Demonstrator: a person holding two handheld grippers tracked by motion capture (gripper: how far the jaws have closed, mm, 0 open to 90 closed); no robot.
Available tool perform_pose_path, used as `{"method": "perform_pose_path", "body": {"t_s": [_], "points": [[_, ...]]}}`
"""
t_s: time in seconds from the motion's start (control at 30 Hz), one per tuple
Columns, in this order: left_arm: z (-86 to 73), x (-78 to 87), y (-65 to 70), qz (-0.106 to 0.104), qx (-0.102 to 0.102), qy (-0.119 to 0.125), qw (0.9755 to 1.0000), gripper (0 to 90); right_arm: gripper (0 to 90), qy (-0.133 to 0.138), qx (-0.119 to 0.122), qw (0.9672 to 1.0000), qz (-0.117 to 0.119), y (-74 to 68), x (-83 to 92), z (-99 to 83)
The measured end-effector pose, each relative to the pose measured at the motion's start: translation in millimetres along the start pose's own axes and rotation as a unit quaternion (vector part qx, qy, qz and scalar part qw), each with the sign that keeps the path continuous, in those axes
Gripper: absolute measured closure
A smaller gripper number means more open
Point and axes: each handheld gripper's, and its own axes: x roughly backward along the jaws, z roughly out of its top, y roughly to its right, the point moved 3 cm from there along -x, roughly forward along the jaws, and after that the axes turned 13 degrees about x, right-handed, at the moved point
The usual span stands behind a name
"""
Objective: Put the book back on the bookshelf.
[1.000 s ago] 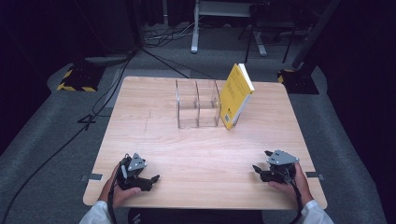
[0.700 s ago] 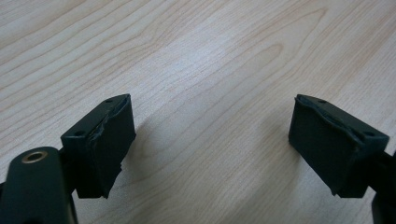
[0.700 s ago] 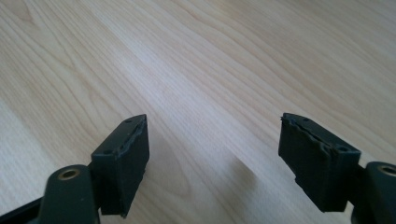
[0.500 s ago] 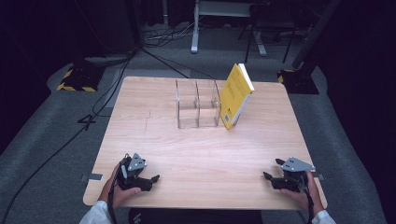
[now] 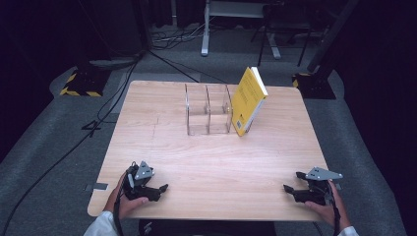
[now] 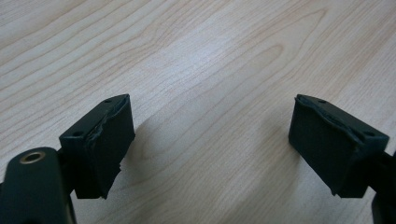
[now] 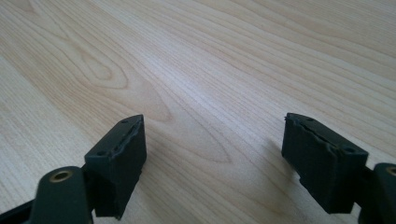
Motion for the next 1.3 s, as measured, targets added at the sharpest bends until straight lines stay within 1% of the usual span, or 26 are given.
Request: {"method": "perform_pose_path", "body": {"t_s": [0.03,0.53,0.77,0.8,1.1,1.17,1.3], "points": [[0.0,-0.2,0.3,0.0,0.002,0.0,1.0,14.7,22.6,0.0,0.0,1.0,0.0,0.0,0.0,0.0],[0.1,-0.1,0.0,0.001,0.0,0.0,1.0,14.7,22.7,0.001,-0.001,1.0,-0.002,-0.1,-0.1,-0.1],[0.1,-0.2,0.2,-0.001,0.002,0.0,1.0,14.6,22.7,0.001,-0.001,1.0,-0.002,0.0,-0.1,-0.1],[0.3,-0.2,-0.2,0.0,0.0,-0.001,1.0,14.6,22.7,0.0,-0.001,1.0,-0.001,0.0,0.0,-0.1],[0.8,-1.0,0.0,-0.002,0.004,-0.001,1.0,14.4,22.7,0.001,-0.001,1.0,-0.002,0.0,-0.1,-0.1],[1.3,-1.0,-0.7,-0.001,0.0,-0.001,1.0,14.4,22.7,0.001,-0.001,1.0,-0.002,0.0,-0.1,-0.1],[1.4,-1.1,-0.7,0.0,0.001,-0.001,1.0,14.4,22.7,0.0,-0.001,1.0,-0.001,0.0,0.0,-0.1]]}}
